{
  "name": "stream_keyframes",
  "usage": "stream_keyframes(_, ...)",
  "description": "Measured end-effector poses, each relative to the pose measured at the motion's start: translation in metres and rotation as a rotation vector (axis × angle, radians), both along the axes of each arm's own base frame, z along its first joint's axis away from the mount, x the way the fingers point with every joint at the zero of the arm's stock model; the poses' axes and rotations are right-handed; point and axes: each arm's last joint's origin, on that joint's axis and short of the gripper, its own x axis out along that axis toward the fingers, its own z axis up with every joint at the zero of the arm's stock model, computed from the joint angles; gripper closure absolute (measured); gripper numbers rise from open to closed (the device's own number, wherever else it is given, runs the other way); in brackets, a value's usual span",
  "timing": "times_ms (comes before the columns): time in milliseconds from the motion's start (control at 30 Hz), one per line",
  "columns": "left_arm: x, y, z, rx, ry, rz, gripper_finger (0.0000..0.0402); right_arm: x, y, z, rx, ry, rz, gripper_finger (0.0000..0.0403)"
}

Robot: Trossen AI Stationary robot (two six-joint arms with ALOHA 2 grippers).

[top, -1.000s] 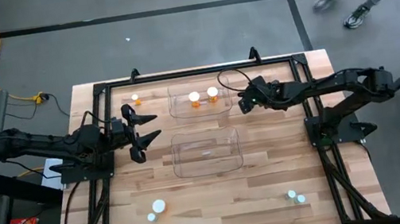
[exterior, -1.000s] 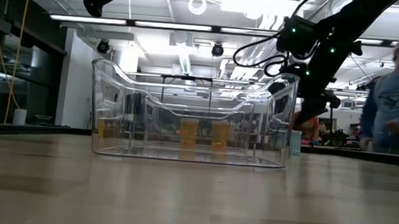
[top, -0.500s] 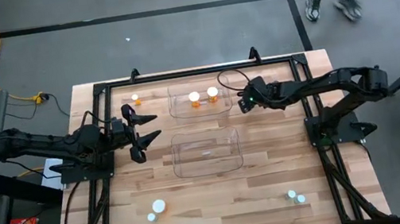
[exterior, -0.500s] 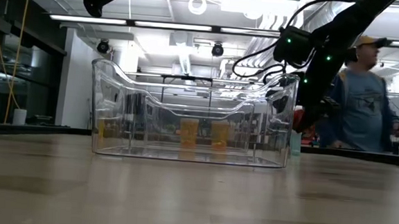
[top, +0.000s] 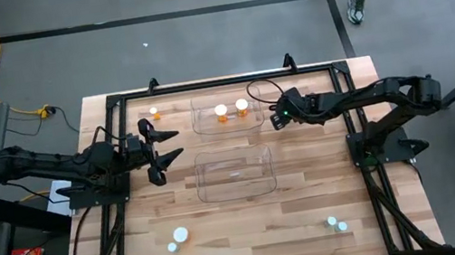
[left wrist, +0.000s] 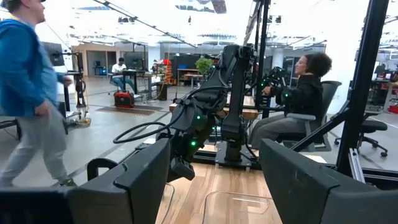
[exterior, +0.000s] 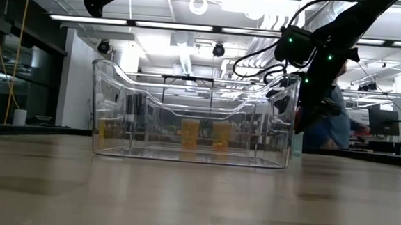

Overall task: Pick and place medicine bottles into bin by pill shape (circle, oval)
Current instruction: Put the blue capsule bottle into the top transparent bin

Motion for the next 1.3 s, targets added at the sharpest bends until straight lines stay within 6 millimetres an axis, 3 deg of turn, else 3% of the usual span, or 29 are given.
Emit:
stream_keyframes(333,0.0000,0.0000,0.0000,0.000,0.000,0.000,0.0163,-0.0001,0.0000,0.0000,0.001,-0.003,-0.007,0.0221)
stream_keyframes(967,0.0001,0.0000,-0.0001,0.000,0.001,0.001,0.0163,-0.0002,-0.0001,0.0001,-0.010,0.019,0.022,0.0225)
stream_keyframes(1300,-0.0001,0.0003,0.0000,0.002,0.001,0.009,0.0163,0.0024,-0.0011,0.0042,-0.024,0.031,0.053,0.0301)
